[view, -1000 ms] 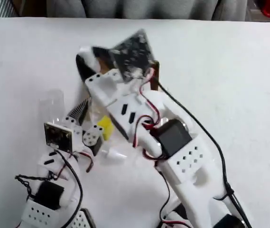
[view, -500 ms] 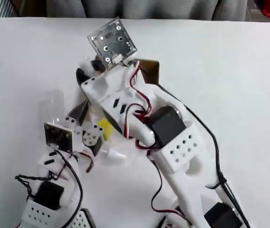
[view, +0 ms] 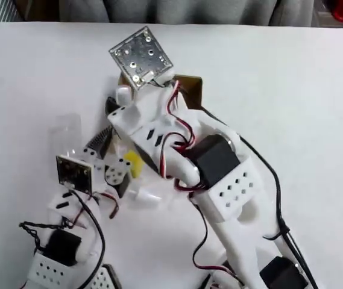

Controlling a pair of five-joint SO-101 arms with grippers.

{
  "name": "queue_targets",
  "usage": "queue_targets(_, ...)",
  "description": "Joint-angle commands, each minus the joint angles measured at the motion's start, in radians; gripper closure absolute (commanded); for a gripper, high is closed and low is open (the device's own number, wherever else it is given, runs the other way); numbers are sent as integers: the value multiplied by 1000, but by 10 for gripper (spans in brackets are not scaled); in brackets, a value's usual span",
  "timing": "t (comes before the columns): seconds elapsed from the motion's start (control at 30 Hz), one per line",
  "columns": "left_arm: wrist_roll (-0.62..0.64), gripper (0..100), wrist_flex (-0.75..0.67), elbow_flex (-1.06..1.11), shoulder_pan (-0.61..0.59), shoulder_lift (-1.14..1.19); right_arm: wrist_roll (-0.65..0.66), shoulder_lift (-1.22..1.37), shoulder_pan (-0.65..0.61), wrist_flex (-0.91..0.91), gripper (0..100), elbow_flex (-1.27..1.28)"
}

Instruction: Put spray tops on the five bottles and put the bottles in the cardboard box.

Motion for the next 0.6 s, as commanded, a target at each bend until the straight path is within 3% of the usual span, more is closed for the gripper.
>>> queue_targets(0.0, 11, 980, -35, -35, -12, -27, 12, -7, -8, 31, 851, -100)
queue_targets(0.23, 11, 980, -35, -35, -12, -27, -32, -7, 10, 136, 857, -264)
queue_targets(0.37, 11, 980, -35, -35, -12, -27, -81, -4, 65, 54, 985, -264)
queue_targets(0.57, 11, 980, -35, -35, -12, -27, -84, 70, 125, -28, 986, -226)
